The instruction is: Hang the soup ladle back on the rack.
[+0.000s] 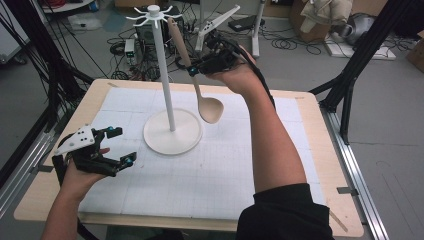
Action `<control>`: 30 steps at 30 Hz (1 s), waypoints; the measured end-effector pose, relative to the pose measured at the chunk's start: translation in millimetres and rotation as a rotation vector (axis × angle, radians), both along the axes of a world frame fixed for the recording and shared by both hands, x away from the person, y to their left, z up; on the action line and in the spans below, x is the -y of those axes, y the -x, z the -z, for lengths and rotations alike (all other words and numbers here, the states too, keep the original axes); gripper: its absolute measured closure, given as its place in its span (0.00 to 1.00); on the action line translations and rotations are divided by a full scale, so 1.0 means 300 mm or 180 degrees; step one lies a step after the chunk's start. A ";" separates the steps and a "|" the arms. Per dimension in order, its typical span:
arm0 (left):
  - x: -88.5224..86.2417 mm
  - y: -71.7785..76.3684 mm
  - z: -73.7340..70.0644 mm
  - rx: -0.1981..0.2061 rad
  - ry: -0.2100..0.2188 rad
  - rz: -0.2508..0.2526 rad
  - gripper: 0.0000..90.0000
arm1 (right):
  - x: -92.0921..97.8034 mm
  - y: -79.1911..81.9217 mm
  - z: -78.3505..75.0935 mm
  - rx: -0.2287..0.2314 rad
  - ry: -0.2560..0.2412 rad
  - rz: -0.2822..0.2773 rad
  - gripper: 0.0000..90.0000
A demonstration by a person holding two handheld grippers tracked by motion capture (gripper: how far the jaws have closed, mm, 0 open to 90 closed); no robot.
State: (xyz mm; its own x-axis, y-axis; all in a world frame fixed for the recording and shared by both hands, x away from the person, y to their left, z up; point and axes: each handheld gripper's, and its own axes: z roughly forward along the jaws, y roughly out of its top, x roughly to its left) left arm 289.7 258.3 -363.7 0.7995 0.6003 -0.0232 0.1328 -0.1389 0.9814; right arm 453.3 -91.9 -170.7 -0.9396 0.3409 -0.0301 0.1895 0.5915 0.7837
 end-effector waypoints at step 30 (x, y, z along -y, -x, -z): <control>0.027 -0.011 -0.013 -0.0046 -0.0039 0.0090 0.02 | 0.376 0.257 0.148 0.0333 -0.0723 0.0924 0.20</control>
